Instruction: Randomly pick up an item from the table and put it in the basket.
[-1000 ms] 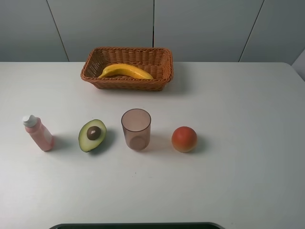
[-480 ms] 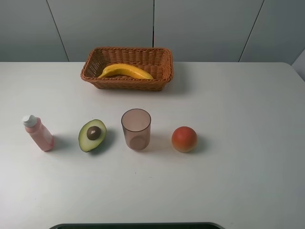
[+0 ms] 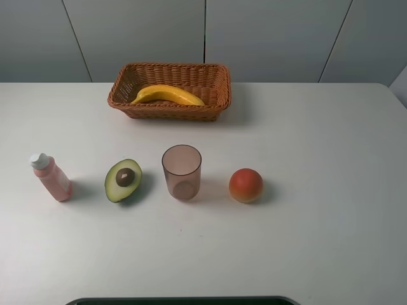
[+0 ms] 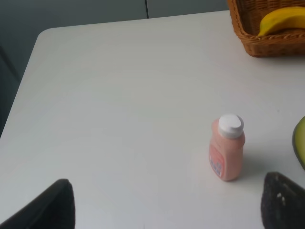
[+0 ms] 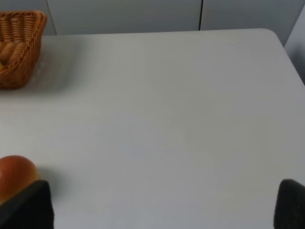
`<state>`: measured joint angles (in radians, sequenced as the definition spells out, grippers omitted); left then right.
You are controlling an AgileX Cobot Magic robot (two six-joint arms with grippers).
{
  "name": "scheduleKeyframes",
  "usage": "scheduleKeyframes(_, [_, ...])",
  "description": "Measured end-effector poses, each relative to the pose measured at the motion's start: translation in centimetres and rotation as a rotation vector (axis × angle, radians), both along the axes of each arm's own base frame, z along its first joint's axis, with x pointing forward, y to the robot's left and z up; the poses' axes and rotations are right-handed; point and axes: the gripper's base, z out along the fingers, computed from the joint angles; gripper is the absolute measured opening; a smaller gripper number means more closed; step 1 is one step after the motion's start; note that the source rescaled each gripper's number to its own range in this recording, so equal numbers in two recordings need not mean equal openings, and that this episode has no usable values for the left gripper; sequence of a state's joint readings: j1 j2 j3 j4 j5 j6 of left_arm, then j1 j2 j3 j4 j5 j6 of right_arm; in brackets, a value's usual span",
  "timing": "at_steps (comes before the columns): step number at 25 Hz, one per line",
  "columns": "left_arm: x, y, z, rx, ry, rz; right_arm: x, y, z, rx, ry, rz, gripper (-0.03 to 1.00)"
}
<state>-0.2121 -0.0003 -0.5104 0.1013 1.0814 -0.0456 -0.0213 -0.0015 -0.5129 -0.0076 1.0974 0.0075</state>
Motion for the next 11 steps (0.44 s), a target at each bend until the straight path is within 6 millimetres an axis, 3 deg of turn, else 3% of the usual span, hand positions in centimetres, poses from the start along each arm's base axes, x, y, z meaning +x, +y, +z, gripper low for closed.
scheduleKeyframes(11, [0.00, 0.00, 0.00, 0.000, 0.000, 0.000, 0.00, 0.00, 0.00, 0.002, 0.000, -0.001, 1.00])
